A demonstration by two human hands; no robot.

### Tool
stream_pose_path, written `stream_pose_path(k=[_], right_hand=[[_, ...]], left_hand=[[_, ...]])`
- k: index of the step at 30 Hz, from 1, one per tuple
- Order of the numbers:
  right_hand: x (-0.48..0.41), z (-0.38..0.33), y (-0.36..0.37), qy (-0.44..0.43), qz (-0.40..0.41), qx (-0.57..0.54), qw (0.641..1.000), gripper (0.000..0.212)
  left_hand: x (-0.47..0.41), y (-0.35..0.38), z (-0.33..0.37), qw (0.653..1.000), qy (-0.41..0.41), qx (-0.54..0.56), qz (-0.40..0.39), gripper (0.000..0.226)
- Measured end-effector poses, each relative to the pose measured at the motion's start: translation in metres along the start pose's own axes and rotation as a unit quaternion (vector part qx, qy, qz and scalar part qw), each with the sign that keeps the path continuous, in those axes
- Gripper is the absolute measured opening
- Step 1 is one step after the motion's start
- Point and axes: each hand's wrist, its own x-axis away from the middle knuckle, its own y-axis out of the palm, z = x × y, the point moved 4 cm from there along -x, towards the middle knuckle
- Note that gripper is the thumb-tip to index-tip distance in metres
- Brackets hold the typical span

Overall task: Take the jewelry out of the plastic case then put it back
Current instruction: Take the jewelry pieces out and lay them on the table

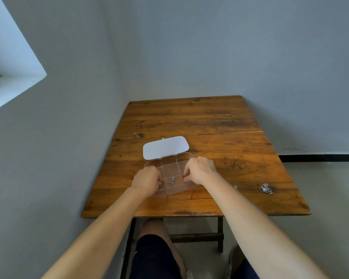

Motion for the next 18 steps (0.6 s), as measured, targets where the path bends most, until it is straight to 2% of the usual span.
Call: stream_pose_path(k=[3,7,10,12,15,18], right_hand=[[0.003,-0.003,-0.003,-0.027,0.019,0.035,0.999,0.026],[0.008,-0.007,-0.007,-0.088,0.043,0.143,0.985,0.021],[0.011,-0.004,-0.007,-0.109,0.049,0.171,0.978,0.019],[0.015,-0.001,-0.007,-0.108,0.03,0.138,0.984,0.022],[0.021,0.008,-0.008,-0.09,-0.007,0.015,0.996,0.023],[0.028,0.014,-0.01,-0.076,0.004,-0.083,0.994,0.022]], left_hand=[[0.001,0.002,0.001,1.0,-0.007,0.007,0.012,0.016],[0.003,0.002,0.001,1.0,-0.013,0.016,0.02,0.015],[0.002,0.004,0.0,0.999,-0.015,0.025,0.023,0.014],[0.003,0.004,0.0,0.999,-0.012,0.027,0.026,0.014],[0.005,0.004,0.0,0.999,-0.008,0.035,0.027,0.013],[0.005,0.001,-0.001,0.999,0.004,0.043,0.023,0.012]])
